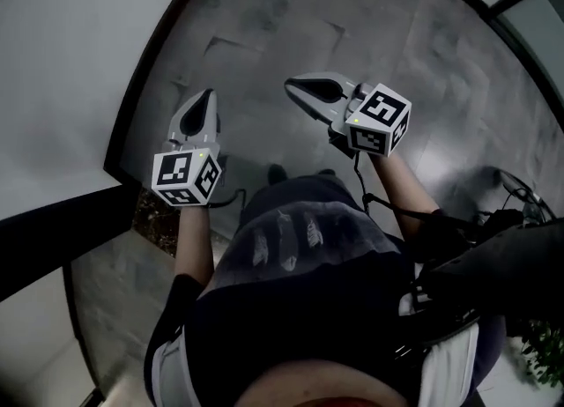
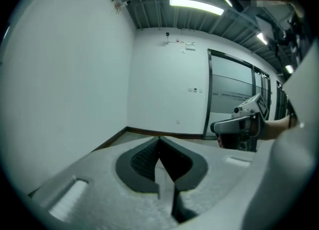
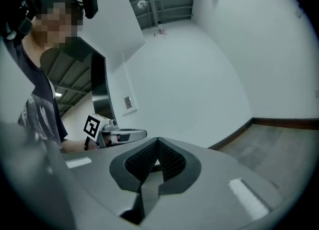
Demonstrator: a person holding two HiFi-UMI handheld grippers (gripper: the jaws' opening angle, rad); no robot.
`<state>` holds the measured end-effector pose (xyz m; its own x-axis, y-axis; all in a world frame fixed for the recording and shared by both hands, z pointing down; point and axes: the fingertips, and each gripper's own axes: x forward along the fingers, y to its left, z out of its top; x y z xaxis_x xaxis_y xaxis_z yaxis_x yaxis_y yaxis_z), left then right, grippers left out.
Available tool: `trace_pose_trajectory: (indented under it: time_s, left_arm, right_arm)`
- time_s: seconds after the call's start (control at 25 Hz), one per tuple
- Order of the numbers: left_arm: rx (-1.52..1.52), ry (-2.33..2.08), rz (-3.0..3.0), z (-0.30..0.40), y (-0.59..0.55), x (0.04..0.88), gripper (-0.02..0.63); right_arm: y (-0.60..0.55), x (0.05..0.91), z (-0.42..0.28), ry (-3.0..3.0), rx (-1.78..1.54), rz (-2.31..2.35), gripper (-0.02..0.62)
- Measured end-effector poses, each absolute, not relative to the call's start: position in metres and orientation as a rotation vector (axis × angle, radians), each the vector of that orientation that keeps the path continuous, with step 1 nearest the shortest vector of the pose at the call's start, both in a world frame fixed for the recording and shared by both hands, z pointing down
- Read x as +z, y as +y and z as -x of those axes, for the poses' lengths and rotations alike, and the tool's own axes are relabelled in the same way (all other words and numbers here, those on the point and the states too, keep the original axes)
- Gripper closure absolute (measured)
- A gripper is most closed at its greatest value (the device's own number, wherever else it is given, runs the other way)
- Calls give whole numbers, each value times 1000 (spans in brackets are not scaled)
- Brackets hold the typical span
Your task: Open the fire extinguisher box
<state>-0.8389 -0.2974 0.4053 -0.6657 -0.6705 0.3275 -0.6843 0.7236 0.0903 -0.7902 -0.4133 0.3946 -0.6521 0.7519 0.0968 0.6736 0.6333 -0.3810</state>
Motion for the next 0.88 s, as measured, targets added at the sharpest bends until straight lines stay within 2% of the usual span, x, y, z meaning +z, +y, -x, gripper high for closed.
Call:
trace_pose_trajectory:
  time_s: [0.48, 0.68, 0.88]
  left_arm:
    - [-4, -2687, -644, 818, -175, 427, 604]
    - [-37, -2698, -485, 799, -147, 457, 604]
    - [-143, -2682, -319, 789, -60, 466, 604]
  right_arm:
    - [-278, 400, 797, -2277, 332, 1656, 595]
    - [-248, 430, 798, -2136, 319, 1782, 595]
    - [-160, 434, 805, -1971, 278, 1863, 595]
